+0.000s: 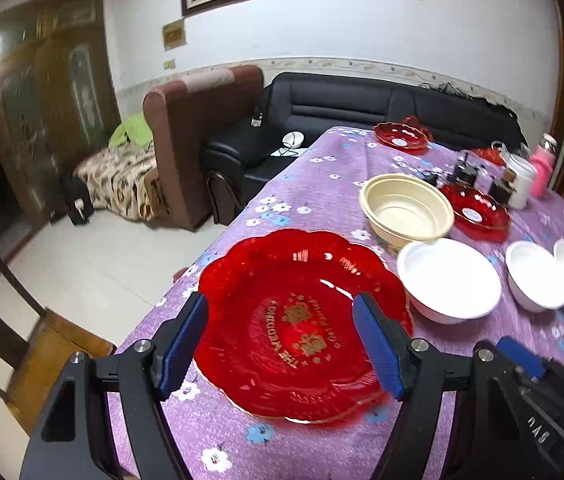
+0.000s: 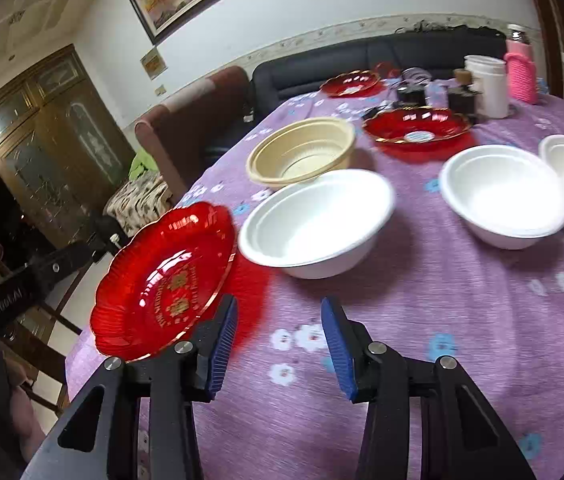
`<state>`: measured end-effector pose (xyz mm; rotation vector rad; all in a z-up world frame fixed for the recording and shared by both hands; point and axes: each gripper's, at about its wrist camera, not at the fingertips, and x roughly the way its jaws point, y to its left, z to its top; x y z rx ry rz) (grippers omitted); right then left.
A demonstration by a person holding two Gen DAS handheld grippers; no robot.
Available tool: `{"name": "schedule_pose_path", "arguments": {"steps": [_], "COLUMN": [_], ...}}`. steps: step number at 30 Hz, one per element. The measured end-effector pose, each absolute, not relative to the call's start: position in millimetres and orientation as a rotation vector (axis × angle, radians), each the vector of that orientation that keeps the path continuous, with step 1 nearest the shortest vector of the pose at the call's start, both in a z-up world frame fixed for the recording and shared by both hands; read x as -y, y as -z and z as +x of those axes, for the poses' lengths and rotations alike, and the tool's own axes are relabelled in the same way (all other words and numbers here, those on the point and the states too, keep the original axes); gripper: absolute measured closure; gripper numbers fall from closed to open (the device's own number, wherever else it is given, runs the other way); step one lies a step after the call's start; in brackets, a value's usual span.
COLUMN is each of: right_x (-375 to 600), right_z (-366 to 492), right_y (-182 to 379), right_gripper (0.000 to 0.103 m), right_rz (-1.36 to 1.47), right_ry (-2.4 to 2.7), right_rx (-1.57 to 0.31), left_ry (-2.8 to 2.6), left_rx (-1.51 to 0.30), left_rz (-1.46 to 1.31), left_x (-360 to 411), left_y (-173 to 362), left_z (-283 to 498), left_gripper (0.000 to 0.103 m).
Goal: Organize plates and bowls
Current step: 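Lower the large red plate onto the tablecloth and open the left gripper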
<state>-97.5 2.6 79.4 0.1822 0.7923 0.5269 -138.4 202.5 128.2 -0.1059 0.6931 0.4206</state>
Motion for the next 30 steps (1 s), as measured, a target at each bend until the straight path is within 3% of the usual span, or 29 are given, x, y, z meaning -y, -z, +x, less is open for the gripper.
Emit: {"name": "schedule_pose_path", "arguments": {"steps": [12,19,23,30], "right_x": [68.2,145.1,111.4,98.0], "right_z": [-88.2,5.0,-30.5,-68.9], "right_y": [-97.3,-139.9,-174.6,-173.6], "right_gripper": [0.054,0.052,0.052,0.051], "right_rz": [0.285,0.533,0.407,0.332], "right_ry": [-0.429,-0.271,-0.457,-0.48], "right_rx": [-0.724,-0.758,-0.676,-0.647], "left_ry": [-0.367,-0.32,-0.364,-0.374], "left_rx": [-0.673,-0.666,-0.607,-0.541], "left_rz": [0.002,-0.031,0.054,0.126], "left_x": [-158.8,-152.1,-139.8,-115.0], "left_y": [-141.9,-148.7,-167.7,-186.8], "left_z": [-143.8,-150.3,-153.6,-155.2], "left_gripper": [0.027,0.027,0.026,0.026]}}
